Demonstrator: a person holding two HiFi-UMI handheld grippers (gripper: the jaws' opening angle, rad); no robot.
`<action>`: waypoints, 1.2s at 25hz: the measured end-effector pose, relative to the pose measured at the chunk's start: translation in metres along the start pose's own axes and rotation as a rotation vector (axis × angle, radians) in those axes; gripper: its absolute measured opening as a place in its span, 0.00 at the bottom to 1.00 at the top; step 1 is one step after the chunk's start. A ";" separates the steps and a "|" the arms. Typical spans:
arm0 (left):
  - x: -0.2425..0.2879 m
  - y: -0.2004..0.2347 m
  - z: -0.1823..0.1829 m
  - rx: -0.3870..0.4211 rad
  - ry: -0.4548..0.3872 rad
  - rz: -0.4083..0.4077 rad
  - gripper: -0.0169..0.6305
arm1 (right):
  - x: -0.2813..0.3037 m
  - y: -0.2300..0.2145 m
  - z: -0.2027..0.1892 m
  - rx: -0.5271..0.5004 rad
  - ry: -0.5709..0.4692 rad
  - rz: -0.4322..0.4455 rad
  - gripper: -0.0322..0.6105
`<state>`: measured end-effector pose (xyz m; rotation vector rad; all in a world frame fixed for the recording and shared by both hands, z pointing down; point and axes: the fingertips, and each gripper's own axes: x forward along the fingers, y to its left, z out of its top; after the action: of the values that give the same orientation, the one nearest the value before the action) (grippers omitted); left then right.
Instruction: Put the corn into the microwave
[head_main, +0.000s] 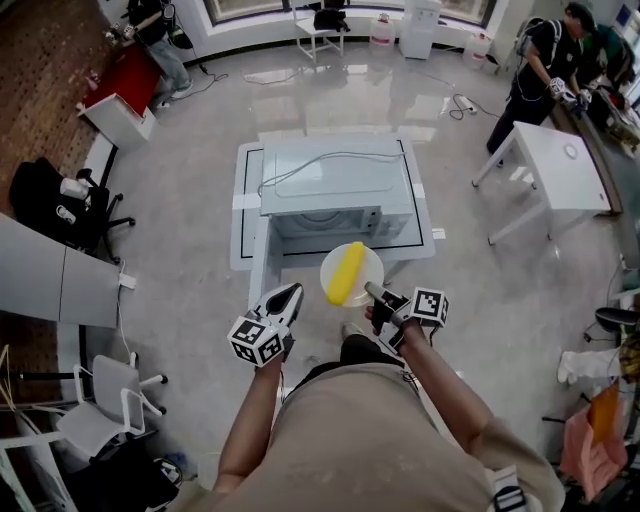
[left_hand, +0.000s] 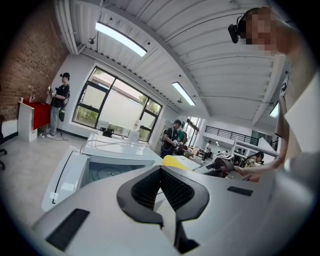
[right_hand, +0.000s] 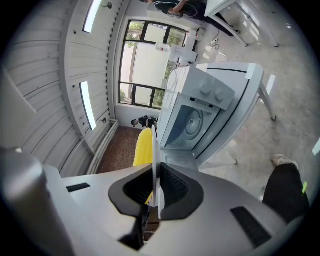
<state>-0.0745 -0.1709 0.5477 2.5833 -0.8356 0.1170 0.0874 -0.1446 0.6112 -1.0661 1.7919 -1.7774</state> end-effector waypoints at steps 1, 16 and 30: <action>0.004 0.001 0.002 -0.005 -0.008 0.016 0.02 | 0.004 0.000 0.006 -0.014 0.022 -0.008 0.09; 0.054 0.031 -0.007 -0.015 -0.025 0.255 0.02 | 0.072 -0.049 0.062 -0.009 0.211 -0.023 0.09; 0.084 0.072 -0.032 -0.054 0.007 0.323 0.02 | 0.127 -0.122 0.079 -0.012 0.207 -0.035 0.09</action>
<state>-0.0457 -0.2559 0.6201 2.3772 -1.2299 0.1937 0.0942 -0.2789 0.7493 -0.9533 1.9155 -1.9622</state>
